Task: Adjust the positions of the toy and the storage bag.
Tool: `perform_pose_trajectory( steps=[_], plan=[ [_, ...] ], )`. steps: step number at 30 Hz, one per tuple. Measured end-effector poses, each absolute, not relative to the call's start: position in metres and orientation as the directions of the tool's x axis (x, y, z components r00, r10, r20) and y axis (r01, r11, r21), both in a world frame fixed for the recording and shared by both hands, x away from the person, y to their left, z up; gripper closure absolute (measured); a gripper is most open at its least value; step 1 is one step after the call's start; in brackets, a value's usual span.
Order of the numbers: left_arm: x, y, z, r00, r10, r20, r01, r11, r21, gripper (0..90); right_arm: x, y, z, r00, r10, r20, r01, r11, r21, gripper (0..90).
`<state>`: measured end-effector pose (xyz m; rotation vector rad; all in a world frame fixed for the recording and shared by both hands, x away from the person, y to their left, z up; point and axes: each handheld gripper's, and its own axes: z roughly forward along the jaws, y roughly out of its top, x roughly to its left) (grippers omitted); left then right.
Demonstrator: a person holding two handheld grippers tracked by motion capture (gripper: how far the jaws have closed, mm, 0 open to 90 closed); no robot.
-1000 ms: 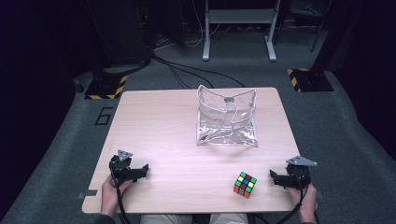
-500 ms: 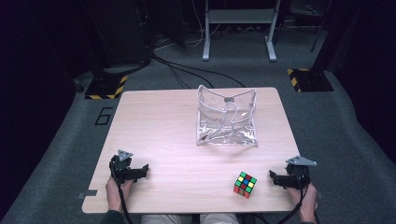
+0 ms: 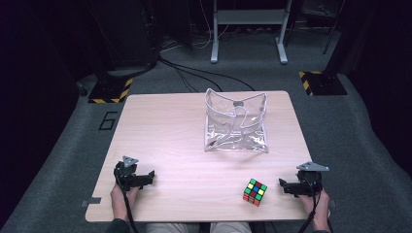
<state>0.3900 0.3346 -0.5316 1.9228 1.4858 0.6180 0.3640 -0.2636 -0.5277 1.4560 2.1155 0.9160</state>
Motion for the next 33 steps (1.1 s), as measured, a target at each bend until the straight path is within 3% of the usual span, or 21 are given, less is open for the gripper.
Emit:
perform_pose_trajectory(
  steps=[16, 33],
  plan=[
    [0.39, 0.334, -0.532, 0.256, 0.967, -0.01, 0.675, -0.171, 0.718, 0.4, 0.358, -0.25, -0.52, -0.383, 0.922, 0.048, 0.64, 0.228, 0.734, 0.0],
    [0.39, 0.334, -0.532, 0.254, 0.967, -0.006, 0.673, -0.173, 0.719, 0.5, 0.355, -0.225, -0.489, -0.443, 0.894, 0.068, 0.582, 0.229, 0.78, 0.0]
  ],
)
